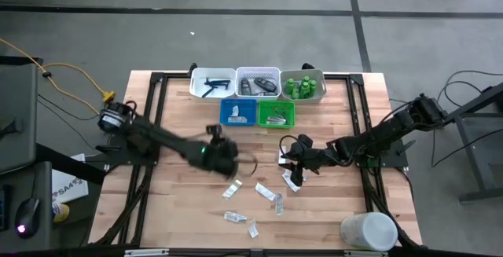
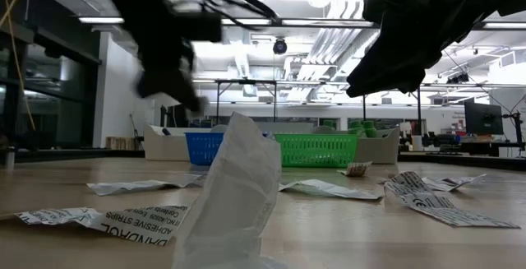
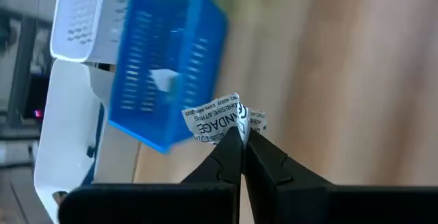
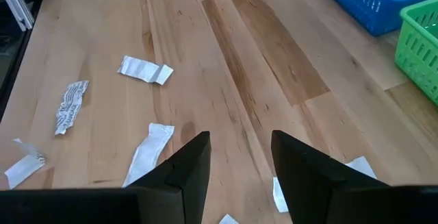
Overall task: Pick & Place Travel size toiletries
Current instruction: Put the white bandage pad into the blue basket
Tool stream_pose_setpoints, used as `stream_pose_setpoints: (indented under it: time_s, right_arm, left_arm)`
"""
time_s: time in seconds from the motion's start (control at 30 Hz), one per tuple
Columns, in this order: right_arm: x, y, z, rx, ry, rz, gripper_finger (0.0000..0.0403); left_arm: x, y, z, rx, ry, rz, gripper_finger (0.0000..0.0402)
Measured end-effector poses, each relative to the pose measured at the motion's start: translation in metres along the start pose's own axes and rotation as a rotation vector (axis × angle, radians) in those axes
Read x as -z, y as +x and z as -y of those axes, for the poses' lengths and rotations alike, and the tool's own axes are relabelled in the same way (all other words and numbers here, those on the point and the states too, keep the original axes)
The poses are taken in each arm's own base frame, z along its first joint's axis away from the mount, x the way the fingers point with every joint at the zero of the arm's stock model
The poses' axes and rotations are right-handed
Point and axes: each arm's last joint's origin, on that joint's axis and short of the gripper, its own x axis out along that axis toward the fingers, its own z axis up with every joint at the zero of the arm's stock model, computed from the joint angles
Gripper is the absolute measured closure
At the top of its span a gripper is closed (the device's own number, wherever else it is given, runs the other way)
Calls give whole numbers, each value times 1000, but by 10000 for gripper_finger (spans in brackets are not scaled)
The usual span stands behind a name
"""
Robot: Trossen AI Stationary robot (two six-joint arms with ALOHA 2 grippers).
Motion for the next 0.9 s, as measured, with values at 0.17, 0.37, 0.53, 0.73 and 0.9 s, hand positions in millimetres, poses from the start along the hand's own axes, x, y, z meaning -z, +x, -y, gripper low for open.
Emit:
stream_pose_setpoints:
  time_s: [0.17,0.37,0.53,0.73,0.9]
  right_arm:
    - [0,0,-1,-2,-5,-1,254]
    - [0,0,-1,-2,-19,-1,254]
    - [0,0,-1,-2,-46,-2,254]
    - [1,0,0,-1,-68,-10,254]
    - [3,0,1,10,-78,-31,254]
  left_arm:
    - [-20,45,-43,26,-155,-19,401]
    - [-30,81,-87,55,-372,6,401]
    - [-26,100,-114,78,-521,-18,401]
    - [-22,111,-129,182,-639,-47,383]
    - [-21,112,-132,171,-661,-52,335]
